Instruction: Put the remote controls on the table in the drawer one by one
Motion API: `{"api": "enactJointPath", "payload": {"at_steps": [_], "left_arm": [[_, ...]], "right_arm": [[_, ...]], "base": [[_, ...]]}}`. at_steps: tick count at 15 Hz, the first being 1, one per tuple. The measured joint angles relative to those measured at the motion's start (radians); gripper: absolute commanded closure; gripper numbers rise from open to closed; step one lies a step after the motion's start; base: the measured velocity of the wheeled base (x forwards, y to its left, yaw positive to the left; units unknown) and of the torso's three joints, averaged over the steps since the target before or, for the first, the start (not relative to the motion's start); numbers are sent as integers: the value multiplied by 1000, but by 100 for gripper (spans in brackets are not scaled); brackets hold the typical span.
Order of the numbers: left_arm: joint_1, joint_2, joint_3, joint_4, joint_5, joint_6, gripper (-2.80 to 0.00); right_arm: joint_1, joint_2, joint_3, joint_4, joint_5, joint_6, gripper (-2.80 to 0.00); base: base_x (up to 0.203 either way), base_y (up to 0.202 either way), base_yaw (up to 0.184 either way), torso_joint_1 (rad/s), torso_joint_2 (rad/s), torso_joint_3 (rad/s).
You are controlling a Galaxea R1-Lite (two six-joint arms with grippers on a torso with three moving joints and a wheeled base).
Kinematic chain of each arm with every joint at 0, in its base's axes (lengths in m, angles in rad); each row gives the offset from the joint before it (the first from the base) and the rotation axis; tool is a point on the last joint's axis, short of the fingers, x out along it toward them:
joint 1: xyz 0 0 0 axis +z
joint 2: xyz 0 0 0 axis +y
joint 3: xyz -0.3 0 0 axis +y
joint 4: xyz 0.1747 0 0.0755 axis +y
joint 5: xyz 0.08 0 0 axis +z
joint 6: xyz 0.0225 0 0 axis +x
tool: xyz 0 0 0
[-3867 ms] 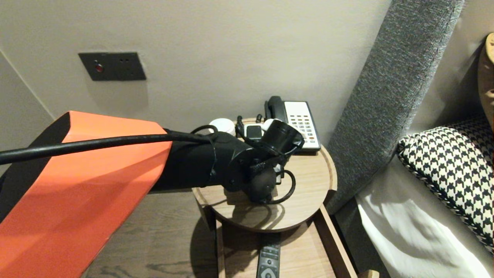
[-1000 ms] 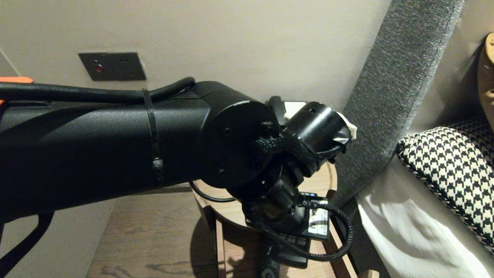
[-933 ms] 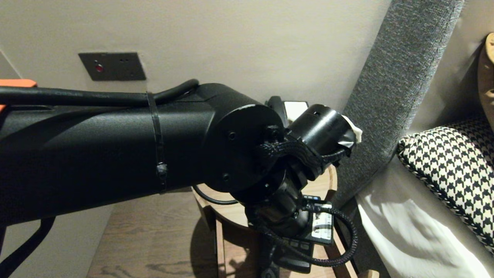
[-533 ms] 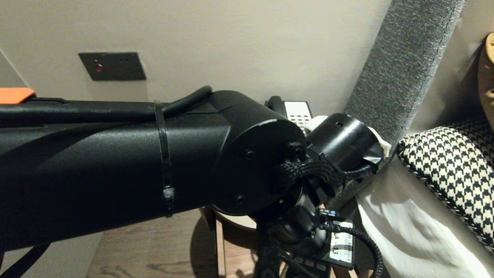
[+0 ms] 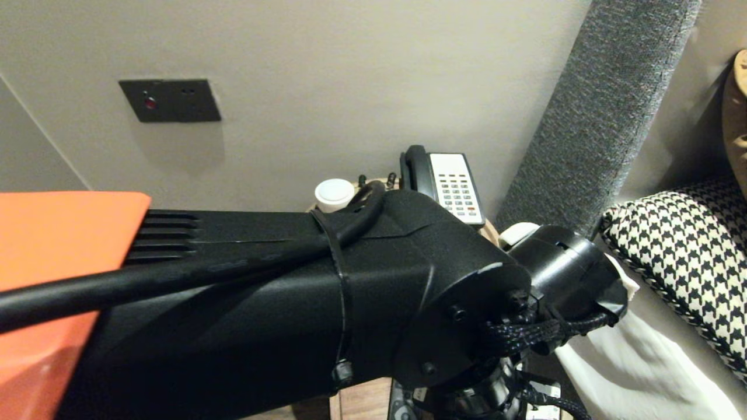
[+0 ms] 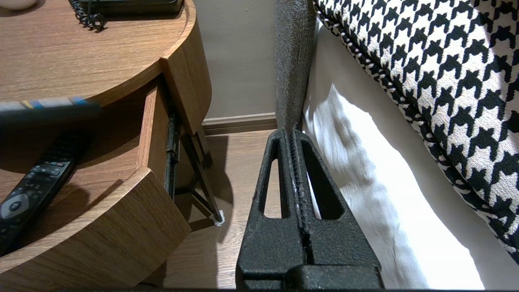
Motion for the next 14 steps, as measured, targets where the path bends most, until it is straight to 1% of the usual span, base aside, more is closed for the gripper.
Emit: {"api": "enactJointPath", "payload": {"at_steps": [7,12,14], "left_arm": [[-19,71,3,5,17,-16,0],[-17,119,9,4,94,-67,0],[-12,136,11,0,136,-83,0]], "right_arm": [[0,0,0,0,0,0,0],[0,0,0,0,0,-1,0],[0,0,0,0,0,0,0]], "base": [[0,0,0,0,0,0],[0,0,0,0,0,0],[0,0,0,0,0,0]]}}
